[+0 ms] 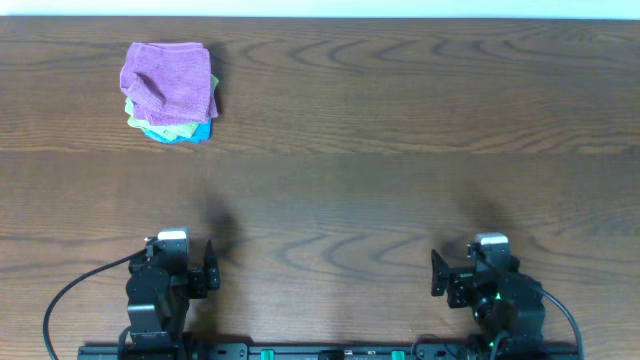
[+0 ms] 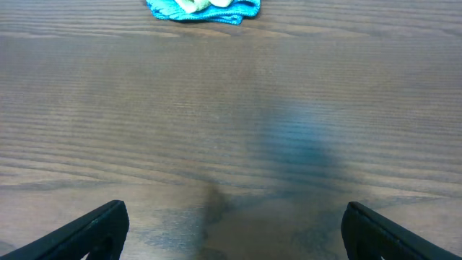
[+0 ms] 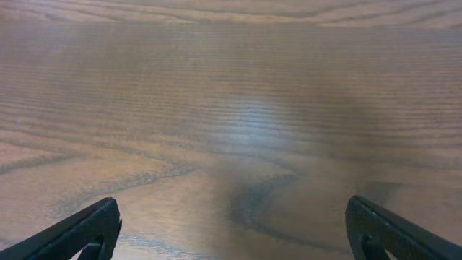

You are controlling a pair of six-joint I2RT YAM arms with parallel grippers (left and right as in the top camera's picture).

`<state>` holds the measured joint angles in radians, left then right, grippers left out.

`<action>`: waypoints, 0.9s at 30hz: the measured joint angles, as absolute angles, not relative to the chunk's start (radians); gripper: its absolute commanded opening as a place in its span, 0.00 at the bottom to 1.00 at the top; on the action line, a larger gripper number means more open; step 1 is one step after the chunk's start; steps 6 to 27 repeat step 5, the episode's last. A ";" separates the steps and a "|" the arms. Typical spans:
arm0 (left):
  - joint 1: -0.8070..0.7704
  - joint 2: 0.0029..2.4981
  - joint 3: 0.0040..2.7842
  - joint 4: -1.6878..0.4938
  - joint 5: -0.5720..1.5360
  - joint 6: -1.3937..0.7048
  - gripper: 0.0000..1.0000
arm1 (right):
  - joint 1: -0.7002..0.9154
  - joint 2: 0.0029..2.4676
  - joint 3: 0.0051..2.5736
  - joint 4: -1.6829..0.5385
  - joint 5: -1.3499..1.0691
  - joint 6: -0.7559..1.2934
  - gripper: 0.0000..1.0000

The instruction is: Fold the cloth

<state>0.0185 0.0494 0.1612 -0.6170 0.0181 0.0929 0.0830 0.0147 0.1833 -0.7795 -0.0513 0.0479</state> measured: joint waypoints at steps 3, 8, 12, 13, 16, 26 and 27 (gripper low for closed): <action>0.018 0.049 0.161 -0.617 0.018 0.093 0.95 | 0.083 0.015 0.183 -0.780 -0.051 0.048 0.99; 0.019 0.049 0.161 -0.617 0.018 0.093 0.95 | 0.083 0.015 0.183 -0.780 -0.051 0.048 0.99; 0.019 0.049 0.161 -0.617 0.018 0.093 0.95 | 0.083 0.015 0.183 -0.780 -0.051 0.048 0.99; 0.019 0.049 0.161 -0.617 0.018 0.093 0.95 | 0.083 0.015 0.183 -0.780 -0.051 0.048 0.99; 0.019 0.049 0.161 -0.617 0.018 0.093 0.95 | 0.083 0.015 0.183 -0.780 -0.051 0.048 0.99; 0.019 0.049 0.161 -0.617 0.018 0.093 0.95 | 0.083 0.015 0.183 -0.780 -0.051 0.048 0.99; 0.019 0.049 0.161 -0.617 0.018 0.093 0.95 | 0.083 0.015 0.183 -0.780 -0.051 0.048 0.99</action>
